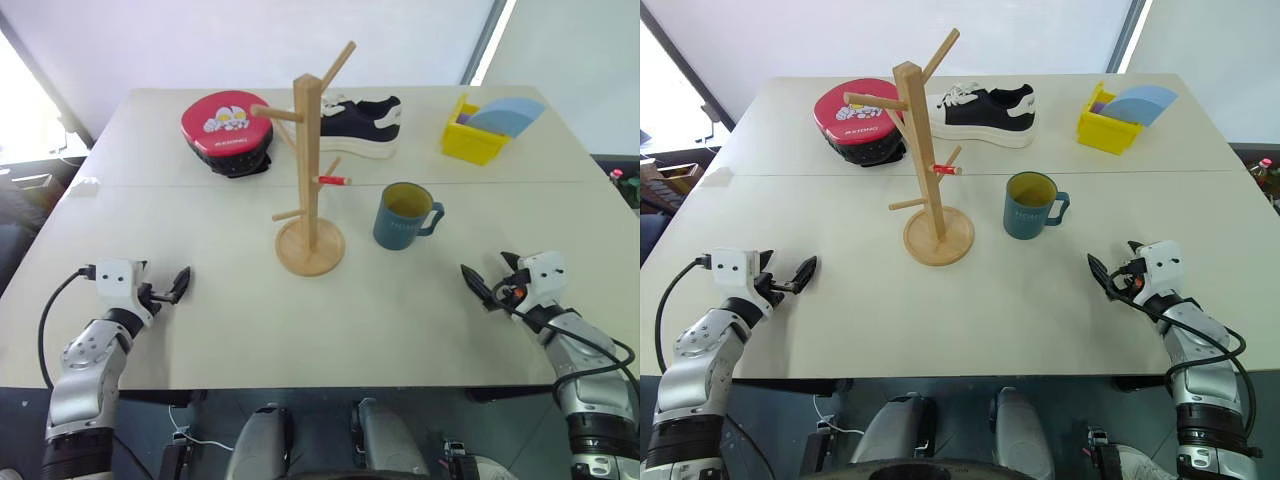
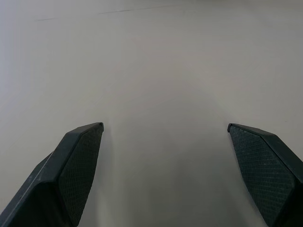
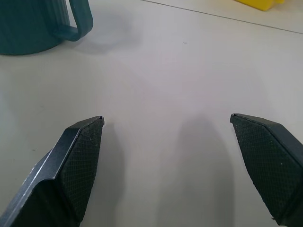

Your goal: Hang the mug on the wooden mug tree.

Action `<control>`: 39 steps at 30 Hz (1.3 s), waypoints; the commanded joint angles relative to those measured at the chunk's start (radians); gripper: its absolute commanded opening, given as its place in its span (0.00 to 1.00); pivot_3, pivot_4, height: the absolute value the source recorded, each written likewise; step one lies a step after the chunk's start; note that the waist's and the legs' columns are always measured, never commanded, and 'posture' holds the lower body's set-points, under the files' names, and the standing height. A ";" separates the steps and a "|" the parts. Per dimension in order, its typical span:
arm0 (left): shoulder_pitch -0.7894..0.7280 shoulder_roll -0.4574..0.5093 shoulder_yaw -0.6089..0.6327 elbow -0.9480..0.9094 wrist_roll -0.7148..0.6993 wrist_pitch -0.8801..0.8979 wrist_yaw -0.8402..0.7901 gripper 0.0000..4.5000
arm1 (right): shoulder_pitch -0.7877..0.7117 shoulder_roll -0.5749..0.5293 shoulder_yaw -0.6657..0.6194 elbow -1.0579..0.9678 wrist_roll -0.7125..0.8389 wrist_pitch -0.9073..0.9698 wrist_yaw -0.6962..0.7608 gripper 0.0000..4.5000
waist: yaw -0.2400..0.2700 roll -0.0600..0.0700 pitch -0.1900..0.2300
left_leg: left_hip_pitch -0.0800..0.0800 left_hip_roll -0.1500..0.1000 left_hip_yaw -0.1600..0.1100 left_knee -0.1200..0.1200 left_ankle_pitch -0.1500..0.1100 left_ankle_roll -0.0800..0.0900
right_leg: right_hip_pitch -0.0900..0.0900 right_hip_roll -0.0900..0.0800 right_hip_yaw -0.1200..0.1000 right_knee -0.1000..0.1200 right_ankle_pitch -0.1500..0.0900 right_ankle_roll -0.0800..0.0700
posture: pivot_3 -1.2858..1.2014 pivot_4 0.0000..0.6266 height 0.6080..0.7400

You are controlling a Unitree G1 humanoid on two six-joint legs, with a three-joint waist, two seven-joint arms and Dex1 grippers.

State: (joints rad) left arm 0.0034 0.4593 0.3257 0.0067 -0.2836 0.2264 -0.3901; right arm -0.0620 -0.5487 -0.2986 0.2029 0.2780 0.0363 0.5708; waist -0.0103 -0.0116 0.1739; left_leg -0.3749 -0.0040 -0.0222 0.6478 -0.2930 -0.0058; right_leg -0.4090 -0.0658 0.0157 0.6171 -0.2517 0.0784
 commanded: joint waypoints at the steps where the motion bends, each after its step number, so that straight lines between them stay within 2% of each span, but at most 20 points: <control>1: -0.009 0.004 0.001 -0.008 0.008 -0.012 0.003 1.00 | -0.013 0.003 -0.003 -0.024 -0.001 -0.016 -0.005 0.99 | 0.000 0.000 0.000 | 0.000 0.000 0.000 0.000 0.000 0.000 | 0.000 0.000 0.000 0.000 0.000 0.000 | 0.52 0.24 0.96; 9: -0.029 0.005 -0.004 -0.008 -0.003 -0.008 -0.029 1.00 | 0.002 0.014 -0.003 -0.054 0.000 -0.016 -0.016 0.99 | 0.000 0.000 0.000 | 0.000 0.000 0.000 0.000 0.000 0.000 | 0.000 0.000 0.000 0.000 0.000 0.000 | 0.52 0.24 0.96; 14: -0.005 0.002 -0.040 -0.102 -0.049 -0.017 -0.125 1.00 | 0.005 0.023 0.022 -0.111 0.008 0.009 -0.008 0.99 | -0.001 0.000 0.000 | 0.000 0.000 0.000 0.000 0.000 0.000 | 0.000 0.000 0.000 0.000 0.000 0.000 | 0.52 0.24 0.96; 20: 0.079 0.041 -0.161 -0.327 -0.193 0.100 -0.326 1.00 | -0.024 0.028 0.061 -0.144 0.009 0.028 0.005 0.99 | -0.002 0.001 0.000 | 0.000 0.000 0.000 0.000 0.000 0.000 | 0.000 0.000 0.000 0.000 0.000 0.000 | 0.52 0.24 0.96; 24: 0.082 0.075 -0.264 -0.450 -0.216 0.158 -0.389 1.00 | -0.047 0.045 0.075 -0.159 0.010 0.031 -0.008 0.99 | -0.001 0.001 0.000 | 0.000 0.000 0.000 0.000 0.000 0.000 | 0.000 0.000 0.000 0.000 0.000 0.000 | 0.52 0.24 0.96; 32: -0.038 0.048 -0.440 -0.549 -0.203 0.220 -0.389 1.00 | -0.149 0.121 0.090 -0.070 -0.027 -0.013 -0.091 0.99 | -0.001 0.001 -0.001 | 0.000 -0.001 0.001 0.001 0.000 0.000 | 0.001 0.000 0.000 0.000 0.000 0.000 | 0.52 0.24 0.96; 39: -0.083 0.033 -0.455 -0.549 -0.213 0.231 -0.373 1.00 | -0.250 0.168 0.083 0.072 -0.048 -0.085 -0.145 0.99 | -0.002 0.001 -0.001 | 0.001 -0.001 0.001 0.002 0.000 0.000 | 0.001 0.003 0.001 0.002 0.002 0.003 | 0.52 0.24 0.96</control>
State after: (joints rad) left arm -0.0725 0.4895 -0.1384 -0.5098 -0.4862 0.4569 -0.7629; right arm -0.2949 -0.3819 -0.1972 0.2722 0.2318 -0.0163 0.4336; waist -0.0127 -0.0102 0.1734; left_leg -0.3740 -0.0048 -0.0209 0.6498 -0.2925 -0.0058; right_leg -0.4083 -0.0625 0.0162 0.6193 -0.2498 0.0815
